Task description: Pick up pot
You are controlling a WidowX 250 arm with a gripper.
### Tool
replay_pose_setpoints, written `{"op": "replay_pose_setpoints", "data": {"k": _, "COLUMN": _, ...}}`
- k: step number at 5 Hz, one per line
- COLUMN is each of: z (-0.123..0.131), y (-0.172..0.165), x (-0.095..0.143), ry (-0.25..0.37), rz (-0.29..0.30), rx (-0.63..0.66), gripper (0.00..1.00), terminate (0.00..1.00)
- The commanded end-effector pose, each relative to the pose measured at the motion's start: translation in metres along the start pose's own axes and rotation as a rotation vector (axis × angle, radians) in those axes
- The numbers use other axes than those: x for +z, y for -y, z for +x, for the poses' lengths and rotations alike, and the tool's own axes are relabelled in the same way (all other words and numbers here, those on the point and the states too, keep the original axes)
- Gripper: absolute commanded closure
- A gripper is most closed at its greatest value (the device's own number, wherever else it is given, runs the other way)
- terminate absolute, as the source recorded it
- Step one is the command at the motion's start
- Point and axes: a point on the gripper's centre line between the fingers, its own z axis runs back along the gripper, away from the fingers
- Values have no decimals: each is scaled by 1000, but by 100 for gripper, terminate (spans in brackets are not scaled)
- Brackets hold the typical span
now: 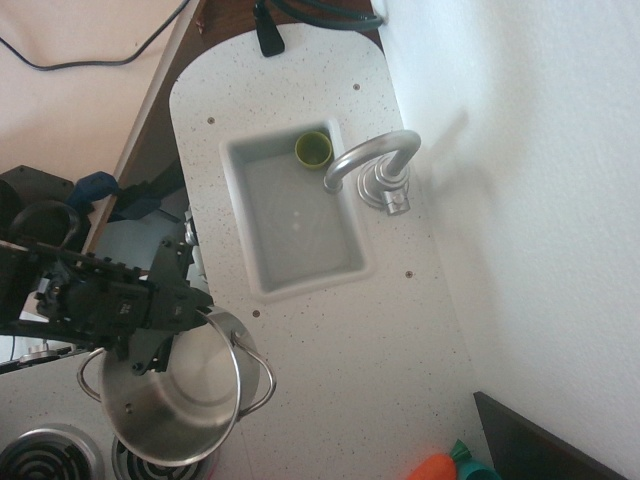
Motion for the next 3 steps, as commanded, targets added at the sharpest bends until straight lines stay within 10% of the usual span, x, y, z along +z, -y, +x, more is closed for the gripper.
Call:
{"op": "replay_pose_setpoints", "data": {"k": 1, "z": 13, "y": 1, "x": 16, "ry": 58, "rz": 2, "rx": 3, "gripper": 0, "terminate": 0}}
{"op": "replay_pose_setpoints", "data": {"k": 2, "z": 19, "y": 0, "x": 18, "ry": 68, "rz": 8, "rx": 13, "gripper": 0, "terminate": 0}}
{"op": "replay_pose_setpoints", "data": {"k": 3, "z": 18, "y": 1, "x": 18, "ry": 61, "rz": 17, "rx": -6, "gripper": 0, "terminate": 100}}
